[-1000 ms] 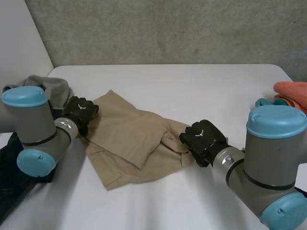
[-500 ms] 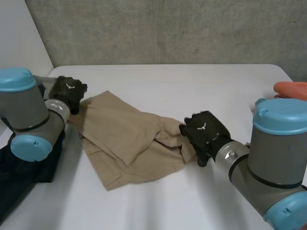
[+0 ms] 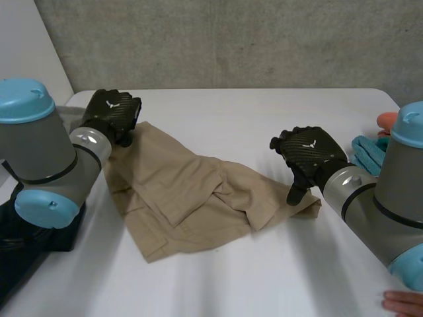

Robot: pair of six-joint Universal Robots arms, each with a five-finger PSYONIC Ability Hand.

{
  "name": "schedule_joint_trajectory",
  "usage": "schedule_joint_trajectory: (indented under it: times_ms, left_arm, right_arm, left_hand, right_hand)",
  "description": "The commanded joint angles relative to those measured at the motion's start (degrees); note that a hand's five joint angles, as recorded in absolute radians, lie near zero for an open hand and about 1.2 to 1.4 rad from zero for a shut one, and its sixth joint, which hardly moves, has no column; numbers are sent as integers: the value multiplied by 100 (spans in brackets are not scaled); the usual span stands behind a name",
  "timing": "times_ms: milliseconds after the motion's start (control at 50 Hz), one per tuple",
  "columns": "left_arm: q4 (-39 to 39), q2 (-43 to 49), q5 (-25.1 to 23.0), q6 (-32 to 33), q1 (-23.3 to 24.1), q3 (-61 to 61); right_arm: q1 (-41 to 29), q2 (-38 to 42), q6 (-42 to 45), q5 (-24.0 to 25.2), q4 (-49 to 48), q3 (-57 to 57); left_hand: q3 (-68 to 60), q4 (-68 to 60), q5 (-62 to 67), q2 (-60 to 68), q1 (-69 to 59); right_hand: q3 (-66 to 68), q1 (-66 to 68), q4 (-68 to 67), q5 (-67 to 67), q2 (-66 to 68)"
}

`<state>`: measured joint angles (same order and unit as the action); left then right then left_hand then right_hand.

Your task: Fold the laundry.

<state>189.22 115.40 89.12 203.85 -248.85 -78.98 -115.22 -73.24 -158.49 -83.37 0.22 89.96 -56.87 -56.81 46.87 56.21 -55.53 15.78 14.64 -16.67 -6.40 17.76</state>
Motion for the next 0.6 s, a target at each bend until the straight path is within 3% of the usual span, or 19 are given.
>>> schedule_joint_trajectory:
  times_ms: [20,220,420,600]
  left_arm:
    - [-8,-140,18,15,-6,-214]
    - [-61,-368,9,24,-85,-328]
    - [-509,-351,18,-47,-410,-442]
    - [-650,-438,0,-810,-437,-776]
  right_arm:
    - [9,2,20,5,110,-66]
    - [17,2,37,-4,110,-137]
    - [17,11,46,23,119,-137]
    - [9,11,73,31,119,-137]
  left_hand:
    - [1250,1243,-1249,-1183,1115]
    - [2293,2286,-2293,-2227,2159]
    - [2395,2388,-2394,-2329,2261]
    - [2378,2371,-2378,-2312,2244]
  right_hand:
    - [-166,-52,255,228,-364]
    - [-149,-35,238,211,-347]
    - [-149,-35,238,211,-347]
    - [-132,-18,221,194,-330]
